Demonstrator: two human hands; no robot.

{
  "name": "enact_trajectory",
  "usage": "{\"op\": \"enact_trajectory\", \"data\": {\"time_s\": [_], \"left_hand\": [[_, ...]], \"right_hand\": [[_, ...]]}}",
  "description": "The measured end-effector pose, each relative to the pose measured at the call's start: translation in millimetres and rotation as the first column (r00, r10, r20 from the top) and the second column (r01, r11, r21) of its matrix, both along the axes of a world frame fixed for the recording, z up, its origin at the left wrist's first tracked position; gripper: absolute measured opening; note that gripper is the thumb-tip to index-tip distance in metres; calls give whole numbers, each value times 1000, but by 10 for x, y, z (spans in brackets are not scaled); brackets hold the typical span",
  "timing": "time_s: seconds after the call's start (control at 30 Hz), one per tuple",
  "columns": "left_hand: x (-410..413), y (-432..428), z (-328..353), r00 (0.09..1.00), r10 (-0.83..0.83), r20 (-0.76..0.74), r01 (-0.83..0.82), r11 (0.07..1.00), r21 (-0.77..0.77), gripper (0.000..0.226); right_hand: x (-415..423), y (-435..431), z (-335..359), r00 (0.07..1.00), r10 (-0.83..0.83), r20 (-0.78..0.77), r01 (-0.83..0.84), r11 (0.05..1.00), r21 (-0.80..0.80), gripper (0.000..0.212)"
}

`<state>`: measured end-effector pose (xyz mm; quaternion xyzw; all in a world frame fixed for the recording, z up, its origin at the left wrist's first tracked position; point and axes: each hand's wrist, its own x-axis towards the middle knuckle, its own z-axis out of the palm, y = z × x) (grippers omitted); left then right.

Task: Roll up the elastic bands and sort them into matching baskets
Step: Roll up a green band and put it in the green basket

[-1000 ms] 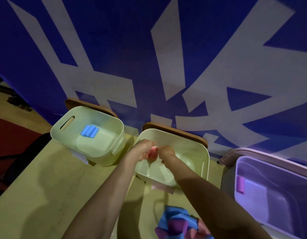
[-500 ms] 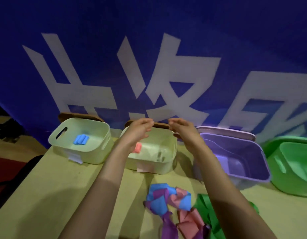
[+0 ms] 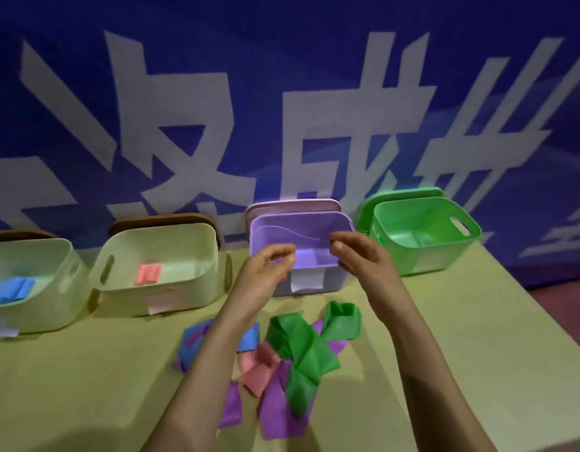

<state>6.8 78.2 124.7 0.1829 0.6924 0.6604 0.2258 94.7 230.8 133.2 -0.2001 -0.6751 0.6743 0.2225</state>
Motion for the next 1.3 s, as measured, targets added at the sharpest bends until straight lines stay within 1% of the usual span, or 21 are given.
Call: {"op": "enact_trajectory", "data": {"time_s": [0.13, 0.23, 0.3, 0.33, 0.4, 0.47, 0.53, 0.6, 0.7, 0.77, 0.83, 0.9, 0.97, 1.03, 1.1, 1.13, 1.17, 1.2, 1.23, 1.27, 1.3], "left_hand": [[171, 49, -604, 999, 7, 44, -3, 994, -105, 17], [221, -17, -1152, 999, 35, 8, -32, 976, -215, 22], [243, -95, -1519, 990, 27, -141, -77, 929, -361, 28], [252, -140, -1681, 968, 7, -252, -121, 891, -438, 32], [283, -222, -1900, 903, -26, -430, -218, 833, -508, 41], [327, -283, -2061, 868, -73, -491, -237, 807, -540, 47], [365, -321, -2186, 857, -116, -502, -235, 779, -582, 41], [385, -347, -2259, 851, -86, -518, -256, 793, -553, 27], [420, -385, -2224, 840, 36, -542, -311, 850, -425, 14], [465, -434, -2159, 819, 93, -567, -344, 870, -353, 11], [499, -481, -2096, 808, 91, -582, -341, 877, -337, 7], [488, -504, -2064, 815, 74, -575, -311, 893, -326, 3], [450, -507, -2008, 846, 53, -530, -268, 903, -337, 12], [415, -524, -1918, 896, 38, -442, -222, 900, -374, 37], [383, -550, -1817, 914, 7, -405, -197, 881, -431, 59], [373, -558, -1753, 914, -10, -406, -187, 877, -442, 65], [379, -564, -1669, 921, -8, -391, -166, 897, -409, 68], [386, -565, -1568, 944, 13, -330, -128, 936, -329, 68], [401, -567, -1451, 973, 30, -228, -78, 976, -205, 65], [417, -577, -1323, 995, 17, -99, -22, 998, -52, 60], [434, -598, -1192, 999, -35, 29, 32, 993, 116, 54]], "right_hand": [[172, 27, -583, 998, -8, 56, 10, 999, -39, 15], [200, -94, -1059, 994, 30, 102, -27, 999, -32, 17], [220, -173, -1393, 982, 69, 174, -78, 996, 46, 19], [232, -204, -1553, 973, 83, 217, -112, 986, 127, 23], [258, -270, -1808, 959, 104, 262, -181, 940, 290, 38], [281, -364, -2019, 961, 108, 254, -202, 902, 381, 53], [293, -453, -2239, 965, 75, 250, -187, 867, 461, 63], [305, -513, -2448, 973, 11, 230, -128, 855, 503, 57], [319, -541, -2576, 980, -83, 179, -32, 829, 558, 22], [339, -541, -2535, 978, -95, 185, -30, 816, 578, 9], [365, -532, -2441, 978, -127, 165, 1, 795, 607, 11], [388, -515, -2266, 982, -164, 97, 62, 755, 653, 15], [405, -509, -1999, 990, -127, 54, 62, 759, 648, 15], [406, -524, -1711, 999, -28, 41, 2, 847, 531, 12], [405, -552, -1443, 997, 79, -13, -72, 956, 285, 14], [401, -562, -1330, 993, 111, -45, -101, 978, 180, 16], [397, -567, -1222, 988, 136, -70, -127, 984, 125, 16], [391, -572, -1116, 980, 176, -95, -169, 982, 84, 15], [393, -582, -1009, 966, 230, -119, -226, 973, 50, 14], [393, -596, -906, 949, 284, -137, -283, 959, 24, 15], [391, -609, -821, 935, 323, -150, -323, 946, 22, 15]]}}
